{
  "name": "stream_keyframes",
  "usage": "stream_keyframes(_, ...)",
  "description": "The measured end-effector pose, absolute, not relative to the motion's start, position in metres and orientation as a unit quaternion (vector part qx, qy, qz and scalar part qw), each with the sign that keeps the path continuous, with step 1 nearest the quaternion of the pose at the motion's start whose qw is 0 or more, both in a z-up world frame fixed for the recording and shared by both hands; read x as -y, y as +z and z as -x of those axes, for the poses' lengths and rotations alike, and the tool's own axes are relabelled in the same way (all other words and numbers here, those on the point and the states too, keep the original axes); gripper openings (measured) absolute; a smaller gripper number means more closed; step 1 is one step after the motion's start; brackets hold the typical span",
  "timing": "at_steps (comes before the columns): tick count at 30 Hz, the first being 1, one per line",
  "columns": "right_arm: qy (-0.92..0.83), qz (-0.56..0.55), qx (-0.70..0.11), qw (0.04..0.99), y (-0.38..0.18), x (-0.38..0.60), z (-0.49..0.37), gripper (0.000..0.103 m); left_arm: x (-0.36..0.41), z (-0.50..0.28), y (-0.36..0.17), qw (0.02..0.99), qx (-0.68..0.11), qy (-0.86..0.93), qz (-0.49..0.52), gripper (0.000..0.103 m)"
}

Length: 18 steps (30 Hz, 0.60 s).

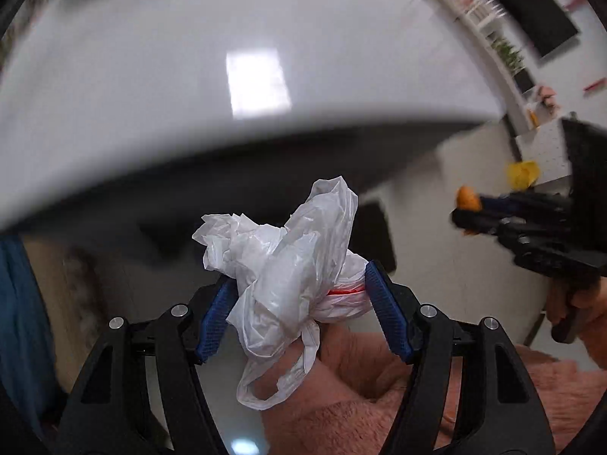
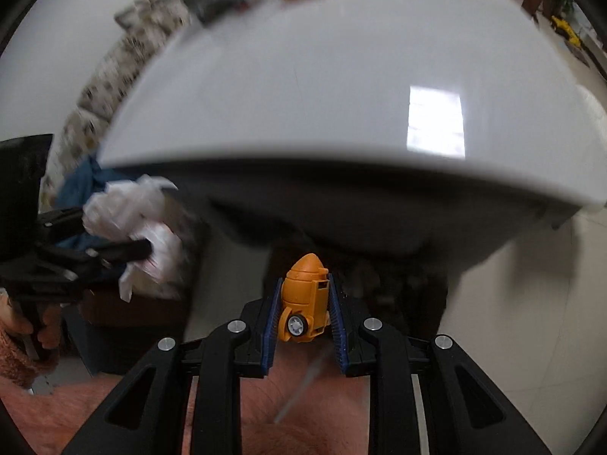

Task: Collect trash
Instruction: 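Drop the rocket and plastic bag into the cardboard box by opening both tools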

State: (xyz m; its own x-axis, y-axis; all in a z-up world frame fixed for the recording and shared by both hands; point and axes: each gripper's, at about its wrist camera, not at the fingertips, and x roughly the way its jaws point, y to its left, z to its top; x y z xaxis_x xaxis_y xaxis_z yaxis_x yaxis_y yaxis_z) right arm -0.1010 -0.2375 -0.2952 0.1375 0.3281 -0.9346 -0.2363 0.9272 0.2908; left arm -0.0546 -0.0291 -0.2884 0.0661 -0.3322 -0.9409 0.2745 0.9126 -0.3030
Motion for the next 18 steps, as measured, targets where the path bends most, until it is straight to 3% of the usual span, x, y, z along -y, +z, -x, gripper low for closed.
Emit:
stream_keyframes(10,0.107,-0.057,-0.690,0.714,-0.479,0.246,0.102,0.026,0.068,0.054,-0.526,0.643,-0.751,-0.151,0.001,0.067)
stream_keyframes(12,0.081,-0.042,-0.693,0.715,-0.507,0.247,0.100,0.055,0.073,0.050,-0.562,0.624,-0.769,-0.137,-0.015,0.073)
stream_keyframes(13,0.071,-0.038,-0.693,0.716,-0.515,0.249,0.099,0.074,0.071,0.047,-0.574,0.617,-0.777,-0.128,-0.019,0.075)
stream_keyframes(14,0.061,-0.035,-0.695,0.716,-0.527,0.251,0.098,0.078,0.070,0.045,-0.590,0.608,-0.786,-0.112,-0.022,0.077)
stream_keyframes(18,0.044,-0.051,-0.709,0.702,-0.550,0.267,0.097,0.078,0.063,0.041,-0.617,0.604,-0.792,-0.089,-0.027,0.083)
